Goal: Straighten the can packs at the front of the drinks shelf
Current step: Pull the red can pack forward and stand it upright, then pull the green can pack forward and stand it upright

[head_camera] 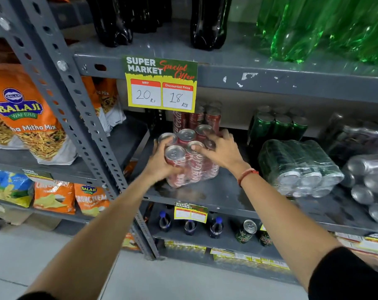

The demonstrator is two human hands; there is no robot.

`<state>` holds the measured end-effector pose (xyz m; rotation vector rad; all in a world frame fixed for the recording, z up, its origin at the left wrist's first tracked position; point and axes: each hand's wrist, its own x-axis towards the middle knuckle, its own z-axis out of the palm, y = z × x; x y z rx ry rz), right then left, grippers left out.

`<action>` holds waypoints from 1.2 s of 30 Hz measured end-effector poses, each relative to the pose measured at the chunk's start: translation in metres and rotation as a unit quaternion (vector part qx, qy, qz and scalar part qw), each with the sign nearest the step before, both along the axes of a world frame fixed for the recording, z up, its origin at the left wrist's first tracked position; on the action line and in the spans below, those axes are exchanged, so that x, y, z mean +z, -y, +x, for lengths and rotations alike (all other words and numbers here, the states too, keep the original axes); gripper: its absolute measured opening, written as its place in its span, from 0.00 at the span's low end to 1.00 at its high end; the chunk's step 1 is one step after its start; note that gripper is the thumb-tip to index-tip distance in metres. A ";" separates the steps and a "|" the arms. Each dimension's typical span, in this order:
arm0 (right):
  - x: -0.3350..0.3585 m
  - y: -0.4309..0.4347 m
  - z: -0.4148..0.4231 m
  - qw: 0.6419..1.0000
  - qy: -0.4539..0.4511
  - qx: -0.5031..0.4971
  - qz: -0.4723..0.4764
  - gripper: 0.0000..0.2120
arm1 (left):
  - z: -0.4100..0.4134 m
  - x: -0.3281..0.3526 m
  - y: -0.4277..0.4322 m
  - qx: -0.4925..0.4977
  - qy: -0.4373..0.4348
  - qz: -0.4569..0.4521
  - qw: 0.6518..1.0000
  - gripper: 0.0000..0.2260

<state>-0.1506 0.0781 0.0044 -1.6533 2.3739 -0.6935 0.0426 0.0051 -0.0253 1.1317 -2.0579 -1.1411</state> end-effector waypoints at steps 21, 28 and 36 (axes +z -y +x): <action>-0.012 -0.019 0.025 0.995 0.085 -0.022 0.039 0.47 | 0.008 0.024 0.039 -0.094 0.160 -0.017 0.983 0.49; 0.010 -0.066 -0.023 0.987 0.155 -0.008 -0.035 0.45 | -0.016 0.062 0.008 -0.043 0.320 -0.102 0.941 0.48; 0.026 -0.160 -0.154 0.974 0.131 -0.163 -0.086 0.44 | -0.146 0.087 -0.091 -0.182 0.167 -0.193 0.950 0.41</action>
